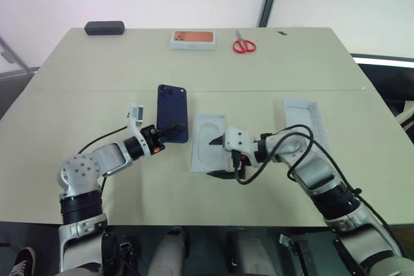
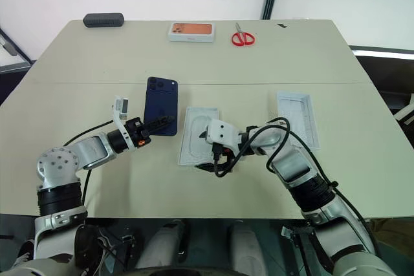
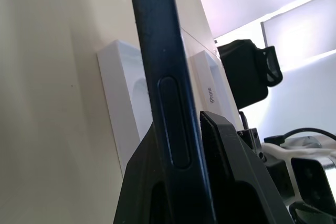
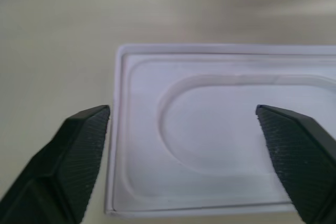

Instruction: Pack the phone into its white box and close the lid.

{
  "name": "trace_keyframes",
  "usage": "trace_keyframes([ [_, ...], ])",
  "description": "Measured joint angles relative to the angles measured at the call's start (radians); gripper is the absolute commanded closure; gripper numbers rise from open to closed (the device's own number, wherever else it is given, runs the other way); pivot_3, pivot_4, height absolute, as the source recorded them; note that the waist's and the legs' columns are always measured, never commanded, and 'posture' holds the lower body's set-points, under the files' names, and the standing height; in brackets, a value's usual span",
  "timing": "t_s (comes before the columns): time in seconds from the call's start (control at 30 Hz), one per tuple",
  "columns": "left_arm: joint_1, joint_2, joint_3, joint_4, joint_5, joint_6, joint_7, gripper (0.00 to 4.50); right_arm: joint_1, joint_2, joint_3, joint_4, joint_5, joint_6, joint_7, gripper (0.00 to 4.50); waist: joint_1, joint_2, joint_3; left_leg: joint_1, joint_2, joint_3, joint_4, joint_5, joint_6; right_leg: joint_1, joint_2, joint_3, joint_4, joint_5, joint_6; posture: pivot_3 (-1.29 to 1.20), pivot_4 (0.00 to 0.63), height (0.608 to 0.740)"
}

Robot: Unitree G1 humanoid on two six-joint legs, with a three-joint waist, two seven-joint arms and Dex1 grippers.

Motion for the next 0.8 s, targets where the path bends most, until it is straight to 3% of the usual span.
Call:
trace_keyframes([
  [0.37, 0.099, -0.103, -0.084, -0.093, -0.056, 0.051, 0.081, 3.8, 0.105, -0.167, -0.249, 0.003, 0.115, 0.06, -0.005, 0.03, 0.002, 0.0, 0.0, 0.0, 0.0, 0.001, 0.001, -0.001, 0.002, 0.002, -0.001, 0.0, -0.002, 0.0, 0.0, 0.0, 0.15, 0.74],
  [0.8, 0.069, -0.164, -0.169, -0.057, -0.031, 0.038, 0.125, 3.8, 0.112, -0.149, -0.226, 0.006, 0.11, 0.03, -0.047, 0.03, 0.003, 0.0, 0.0, 0.0, 0.0, 0.001, 0.001, -0.001, 0.002, 0.002, 0.0, 0.0, -0.002, 0.0, 0.0, 0.0, 0.15, 0.74],
])
